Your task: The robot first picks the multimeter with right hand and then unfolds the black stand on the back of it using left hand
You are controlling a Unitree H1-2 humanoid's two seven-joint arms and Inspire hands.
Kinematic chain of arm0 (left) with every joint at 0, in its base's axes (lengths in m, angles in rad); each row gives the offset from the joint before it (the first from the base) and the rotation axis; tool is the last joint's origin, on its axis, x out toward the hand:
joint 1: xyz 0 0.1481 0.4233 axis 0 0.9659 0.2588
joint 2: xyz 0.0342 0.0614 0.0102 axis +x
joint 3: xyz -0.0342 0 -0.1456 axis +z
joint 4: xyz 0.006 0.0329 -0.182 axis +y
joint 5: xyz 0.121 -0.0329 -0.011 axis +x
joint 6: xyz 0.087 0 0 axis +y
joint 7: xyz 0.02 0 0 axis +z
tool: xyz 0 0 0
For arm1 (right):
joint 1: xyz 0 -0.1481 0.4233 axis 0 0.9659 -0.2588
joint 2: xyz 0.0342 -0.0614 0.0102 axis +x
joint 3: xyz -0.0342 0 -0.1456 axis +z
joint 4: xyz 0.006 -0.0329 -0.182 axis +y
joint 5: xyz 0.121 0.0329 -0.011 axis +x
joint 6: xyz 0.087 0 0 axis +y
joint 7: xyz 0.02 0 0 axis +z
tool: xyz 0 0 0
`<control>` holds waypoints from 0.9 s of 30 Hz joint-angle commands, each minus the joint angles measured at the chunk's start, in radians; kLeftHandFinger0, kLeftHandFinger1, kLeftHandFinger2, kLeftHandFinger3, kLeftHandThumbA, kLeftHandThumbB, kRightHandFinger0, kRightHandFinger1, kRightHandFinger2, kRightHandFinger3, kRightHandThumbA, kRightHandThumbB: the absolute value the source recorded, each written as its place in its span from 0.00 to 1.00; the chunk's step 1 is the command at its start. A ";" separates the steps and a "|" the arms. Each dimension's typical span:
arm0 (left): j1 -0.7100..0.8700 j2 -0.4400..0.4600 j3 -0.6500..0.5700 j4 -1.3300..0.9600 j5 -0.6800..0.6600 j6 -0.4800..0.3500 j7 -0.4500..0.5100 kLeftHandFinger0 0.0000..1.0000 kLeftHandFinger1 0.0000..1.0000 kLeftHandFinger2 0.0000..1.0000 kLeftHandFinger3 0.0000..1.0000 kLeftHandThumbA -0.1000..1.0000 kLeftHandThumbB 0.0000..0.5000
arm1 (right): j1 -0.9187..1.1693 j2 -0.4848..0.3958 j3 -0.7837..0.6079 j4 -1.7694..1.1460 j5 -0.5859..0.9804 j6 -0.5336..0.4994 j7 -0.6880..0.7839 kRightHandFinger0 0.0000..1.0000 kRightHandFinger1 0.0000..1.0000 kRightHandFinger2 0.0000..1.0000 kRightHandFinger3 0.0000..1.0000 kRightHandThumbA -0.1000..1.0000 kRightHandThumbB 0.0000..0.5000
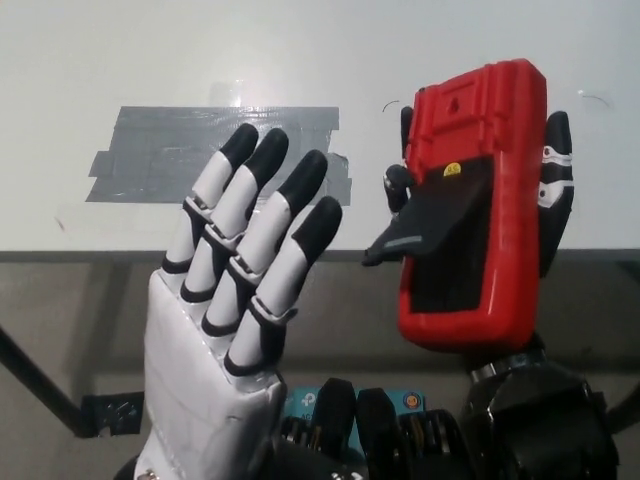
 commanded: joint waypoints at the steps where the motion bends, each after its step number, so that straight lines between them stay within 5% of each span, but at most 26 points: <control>1: 0.018 -0.011 -0.017 -0.015 0.013 -0.007 -0.037 1.00 1.00 1.00 1.00 1.00 0.88 | -0.035 0.031 0.002 -0.046 0.097 0.015 0.086 0.67 0.43 0.79 1.00 0.00 0.19; 2: 0.023 -0.012 -0.024 -0.012 0.012 -0.011 -0.036 1.00 1.00 1.00 1.00 1.00 0.91 | -0.037 0.029 0.005 -0.047 0.084 0.018 0.093 0.61 0.44 0.78 1.00 0.00 0.18; 3: 0.022 -0.025 -0.037 -0.009 0.047 -0.023 -0.024 1.00 1.00 1.00 1.00 1.00 0.91 | -0.037 0.033 0.005 -0.046 0.067 0.015 0.103 0.02 0.54 0.86 1.00 0.00 0.17; 4: 0.023 -0.024 -0.037 -0.009 0.048 -0.022 -0.024 1.00 1.00 1.00 1.00 1.00 0.91 | -0.036 0.043 0.005 -0.045 0.048 0.008 0.114 0.00 0.55 0.84 1.00 0.00 0.16; 6: 0.038 -0.022 -0.062 0.005 0.066 -0.042 -0.009 1.00 1.00 1.00 1.00 1.00 0.98 | -0.042 0.030 0.016 -0.052 -0.001 0.025 0.085 0.61 0.53 0.83 1.00 0.00 0.24; 7: 0.045 -0.018 -0.075 0.017 0.057 -0.050 -0.001 1.00 1.00 1.00 1.00 1.00 0.93 | -0.051 0.000 0.026 -0.055 -0.014 0.053 0.093 0.70 0.48 0.82 1.00 0.00 0.20; 8: 0.059 -0.012 -0.097 0.025 0.040 -0.060 -0.004 1.00 1.00 1.00 1.00 1.00 0.91 | -0.050 0.007 0.031 -0.067 -0.018 0.050 0.091 0.52 0.45 0.79 0.97 0.00 0.15; 9: 0.060 -0.006 -0.107 0.032 0.045 -0.066 0.005 1.00 1.00 1.00 1.00 1.00 0.88 | -0.046 0.018 0.026 -0.070 0.037 0.039 0.088 0.51 0.48 0.80 0.99 0.00 0.14; 11: 0.064 0.005 -0.135 0.050 0.060 -0.069 0.037 1.00 1.00 1.00 1.00 1.00 0.86 | -0.038 0.019 0.023 -0.058 0.088 0.038 0.153 0.64 0.44 0.79 1.00 0.00 0.09; 14: 0.061 0.022 -0.166 0.066 0.075 -0.069 0.041 1.00 1.00 1.00 1.00 1.00 0.81 | -0.032 0.030 0.027 -0.045 0.043 0.034 0.182 0.67 0.32 0.65 0.95 0.00 0.12; 19: 0.057 0.035 -0.199 0.081 0.114 -0.069 0.054 1.00 1.00 1.00 1.00 1.00 0.84 | -0.046 0.049 0.030 -0.047 0.038 0.034 0.148 0.58 0.28 0.71 1.00 0.00 0.09; 27: 0.079 0.041 -0.208 0.078 0.114 -0.069 0.039 1.00 1.00 1.00 1.00 1.00 0.85 | -0.048 0.069 0.037 -0.065 0.044 0.020 0.125 0.58 0.30 0.73 0.96 0.00 0.10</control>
